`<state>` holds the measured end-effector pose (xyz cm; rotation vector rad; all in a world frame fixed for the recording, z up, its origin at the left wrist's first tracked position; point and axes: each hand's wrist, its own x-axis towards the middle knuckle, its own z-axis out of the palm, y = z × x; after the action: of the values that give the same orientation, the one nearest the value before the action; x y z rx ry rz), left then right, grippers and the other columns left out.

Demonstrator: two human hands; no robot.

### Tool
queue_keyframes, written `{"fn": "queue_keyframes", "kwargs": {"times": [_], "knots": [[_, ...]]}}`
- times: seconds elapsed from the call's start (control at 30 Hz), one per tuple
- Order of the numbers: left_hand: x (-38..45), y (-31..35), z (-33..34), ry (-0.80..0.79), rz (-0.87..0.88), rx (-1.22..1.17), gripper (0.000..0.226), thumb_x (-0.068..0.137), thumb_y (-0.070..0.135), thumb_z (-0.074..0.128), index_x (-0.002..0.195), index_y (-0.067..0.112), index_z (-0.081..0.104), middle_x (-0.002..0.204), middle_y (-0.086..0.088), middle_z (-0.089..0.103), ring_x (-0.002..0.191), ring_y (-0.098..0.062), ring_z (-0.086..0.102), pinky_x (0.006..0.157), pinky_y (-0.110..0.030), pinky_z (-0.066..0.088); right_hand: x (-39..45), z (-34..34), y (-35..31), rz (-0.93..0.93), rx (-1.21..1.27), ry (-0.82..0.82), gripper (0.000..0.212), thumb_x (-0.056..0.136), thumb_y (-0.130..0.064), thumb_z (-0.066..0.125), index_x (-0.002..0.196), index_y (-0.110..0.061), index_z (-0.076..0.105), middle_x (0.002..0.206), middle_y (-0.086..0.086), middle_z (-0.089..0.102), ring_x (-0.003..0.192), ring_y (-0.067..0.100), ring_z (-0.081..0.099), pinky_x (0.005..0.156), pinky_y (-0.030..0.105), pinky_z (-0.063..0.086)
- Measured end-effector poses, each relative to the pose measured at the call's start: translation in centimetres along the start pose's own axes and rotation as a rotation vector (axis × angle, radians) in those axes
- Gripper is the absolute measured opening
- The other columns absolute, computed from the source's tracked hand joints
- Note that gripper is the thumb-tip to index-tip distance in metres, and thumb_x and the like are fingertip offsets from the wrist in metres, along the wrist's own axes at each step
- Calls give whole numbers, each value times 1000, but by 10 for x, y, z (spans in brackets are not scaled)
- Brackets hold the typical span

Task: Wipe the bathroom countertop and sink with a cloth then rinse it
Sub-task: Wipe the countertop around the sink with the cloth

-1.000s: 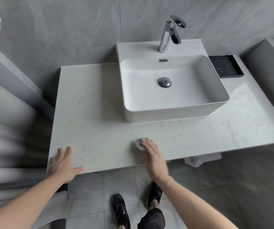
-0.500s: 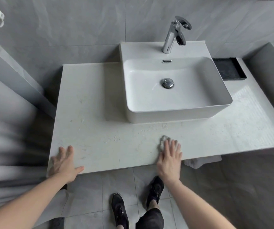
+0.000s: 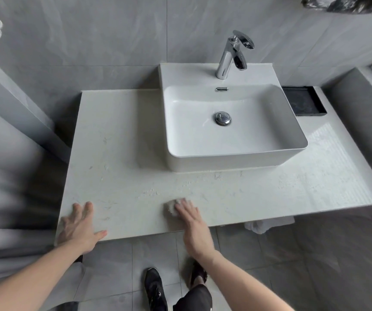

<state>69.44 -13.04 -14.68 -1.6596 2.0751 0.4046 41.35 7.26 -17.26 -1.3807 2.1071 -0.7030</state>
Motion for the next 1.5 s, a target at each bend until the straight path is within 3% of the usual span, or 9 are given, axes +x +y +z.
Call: {"fn": "queue_keyframes", "kwargs": {"times": [0.23, 0.4, 0.6, 0.73, 0.87, 1.0, 1.13, 1.3, 1.5], "knots": [[0, 1, -2, -18, -17, -4, 107, 77, 66, 64, 154, 27, 1, 160, -8, -6, 132, -46, 35, 104, -47, 44, 10, -132, 120, 438, -110, 357, 85, 83, 19, 34, 157, -23, 39, 168, -3, 29, 157, 15, 18, 129, 42, 17], [-2, 13, -8, -89, -57, 41, 106, 84, 61, 62, 155, 24, -8, 162, -11, -14, 140, -46, 26, 111, -47, 39, 34, -177, 176, 608, -168, 336, 63, 95, 6, 38, 156, -9, 37, 168, 12, 26, 156, 32, 17, 127, 48, 14], [0, 18, -10, -142, -84, 59, 107, 87, 58, 60, 155, 20, -14, 161, -14, -19, 143, -48, 21, 115, -47, 34, 52, -121, 147, 597, -238, 267, 67, 102, -16, 39, 164, -22, 15, 173, 5, 2, 158, 33, -4, 127, 54, 5], [2, 19, -11, -164, -101, 53, 107, 87, 56, 61, 154, 21, -15, 160, -14, -21, 143, -48, 20, 115, -47, 33, 55, -64, 81, 345, -230, 155, 72, 101, -14, 34, 164, -32, 5, 172, -4, -11, 157, 22, -19, 129, 48, -4], [4, 23, -14, -183, -129, 61, 108, 88, 56, 60, 154, 17, -16, 160, -18, -21, 142, -47, 24, 118, -45, 27, 58, -24, 28, 6, -198, -70, 97, 75, 3, 38, 164, -28, 15, 172, -8, -3, 158, 20, -17, 128, 47, -3], [5, 25, -16, -195, -152, 54, 111, 86, 56, 62, 155, 16, -15, 160, -20, -20, 140, -46, 27, 117, -43, 27, 65, -37, 28, -82, -50, -136, 96, 72, 8, 35, 161, -26, 29, 170, -11, 14, 159, 11, -4, 130, 40, 5], [4, 27, -19, -202, -166, 32, 113, 85, 55, 64, 155, 17, -15, 161, -19, -21, 141, -46, 27, 117, -45, 28, 58, -87, 71, -4, 64, 19, 97, 70, 18, 33, 156, -26, 42, 166, -10, 30, 157, 9, 14, 128, 31, 13], [4, 30, -21, -246, -180, 1, 113, 87, 50, 65, 154, 17, -20, 160, -18, -27, 145, -49, 17, 121, -47, 22, 45, -182, 179, 250, -106, 218, 90, 71, 22, 36, 151, -18, 51, 163, -1, 37, 155, 18, 26, 126, 45, 26], [3, 34, -23, -259, -196, -22, 113, 88, 48, 66, 155, 18, -20, 160, -17, -28, 148, -47, 12, 122, -45, 18, 57, -249, 262, 541, -263, 227, 56, 100, -4, 30, 155, -1, 37, 166, 18, 28, 156, 35, 16, 129, 48, 9]]}}
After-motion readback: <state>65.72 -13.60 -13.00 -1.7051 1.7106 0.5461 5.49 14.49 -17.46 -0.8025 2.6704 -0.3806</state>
